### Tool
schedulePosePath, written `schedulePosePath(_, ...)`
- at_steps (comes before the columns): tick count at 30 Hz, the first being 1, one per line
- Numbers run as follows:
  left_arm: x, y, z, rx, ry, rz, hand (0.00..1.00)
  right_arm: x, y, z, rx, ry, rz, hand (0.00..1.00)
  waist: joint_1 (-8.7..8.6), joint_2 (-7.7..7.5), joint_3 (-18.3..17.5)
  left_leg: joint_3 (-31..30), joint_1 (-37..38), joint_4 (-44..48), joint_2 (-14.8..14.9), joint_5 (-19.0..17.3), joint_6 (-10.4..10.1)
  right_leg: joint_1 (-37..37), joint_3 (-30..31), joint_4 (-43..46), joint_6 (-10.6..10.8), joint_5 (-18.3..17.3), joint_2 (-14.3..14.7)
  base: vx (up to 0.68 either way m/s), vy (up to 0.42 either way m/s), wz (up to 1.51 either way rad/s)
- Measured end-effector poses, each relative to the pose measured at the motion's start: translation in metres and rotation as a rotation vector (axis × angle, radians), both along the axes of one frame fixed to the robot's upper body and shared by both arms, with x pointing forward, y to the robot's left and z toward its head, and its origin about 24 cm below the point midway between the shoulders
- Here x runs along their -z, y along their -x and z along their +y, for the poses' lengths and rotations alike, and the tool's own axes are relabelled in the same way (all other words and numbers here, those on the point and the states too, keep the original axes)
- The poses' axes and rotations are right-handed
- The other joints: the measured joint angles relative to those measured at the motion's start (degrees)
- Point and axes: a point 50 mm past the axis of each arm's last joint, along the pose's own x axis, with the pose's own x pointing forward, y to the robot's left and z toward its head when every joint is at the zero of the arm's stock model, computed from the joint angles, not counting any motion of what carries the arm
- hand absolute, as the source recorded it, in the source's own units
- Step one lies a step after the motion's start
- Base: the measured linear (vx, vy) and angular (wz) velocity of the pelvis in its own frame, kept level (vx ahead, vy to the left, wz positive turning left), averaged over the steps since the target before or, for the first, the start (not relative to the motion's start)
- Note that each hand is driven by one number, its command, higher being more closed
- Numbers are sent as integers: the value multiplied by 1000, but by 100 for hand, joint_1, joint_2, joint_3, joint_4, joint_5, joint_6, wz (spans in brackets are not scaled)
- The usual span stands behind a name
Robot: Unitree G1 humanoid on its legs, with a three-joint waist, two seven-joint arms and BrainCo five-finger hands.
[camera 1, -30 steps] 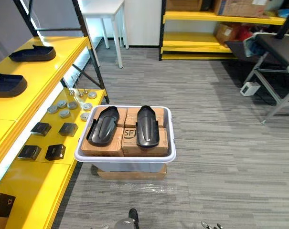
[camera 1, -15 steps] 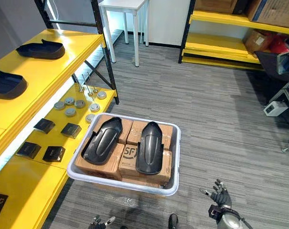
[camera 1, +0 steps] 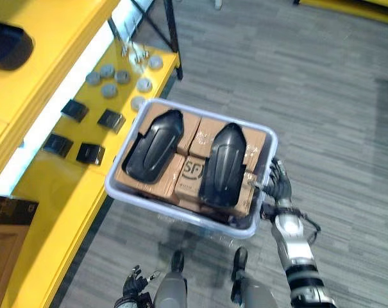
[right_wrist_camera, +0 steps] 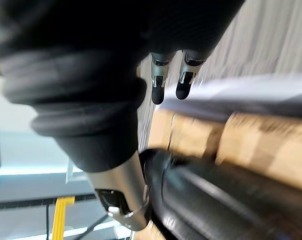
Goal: Walk over and take plastic housings, then place them on the shelf
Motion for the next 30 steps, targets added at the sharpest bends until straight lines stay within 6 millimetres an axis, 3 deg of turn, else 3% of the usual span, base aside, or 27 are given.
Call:
schedulePosePath(6, -2, -7, -2, 18, -23, -3, 0, -14, -18, -2, 68, 53, 3, 0, 102, 48, 49, -4, -319, 134, 2, -3, 5, -263, 33, 11, -27, 66, 12, -14, 9, -2)
schedulePosePath(14, -8, -26, -8, 1, -19, -51, 0, -51, -41, -1, 166, 134, -29, 0, 257, 117, 136, 50, -670, 379, 36, -54, 5, -569, 133, 20, -72, 178, 58, -34, 19, -7)
schedulePosePath(18, -11, -33, -11, -14, -2, -71, 0, -52, -53, -5, 196, 174, 35, 0, 272, 149, 186, 7, -916, 638, 49, -140, 16, -700, 133, 53, -85, 210, 79, -45, 30, -1)
schedulePosePath(19, -11, -35, -12, -12, -2, -75, 0, -51, -58, -9, 206, 191, 71, 100, 306, 156, 189, -5, -1013, 731, 58, -167, 16, -770, 135, 99, -84, 211, 84, -36, 31, -1)
schedulePosePath(25, -12, -42, -13, -5, 1, -71, 0, -73, -71, -26, 239, 244, 99, 100, 378, 174, 209, -45, -1187, 934, 119, -211, -3, -848, 129, 119, -109, 257, 146, -40, 16, -2)
schedulePosePath(30, -11, -42, -12, -32, 3, -62, 0, -68, -77, -13, 141, 330, 175, 100, 375, 170, 210, -39, -1174, 921, 212, -219, -24, -849, 141, 103, -144, 283, 242, -15, -12, -5)
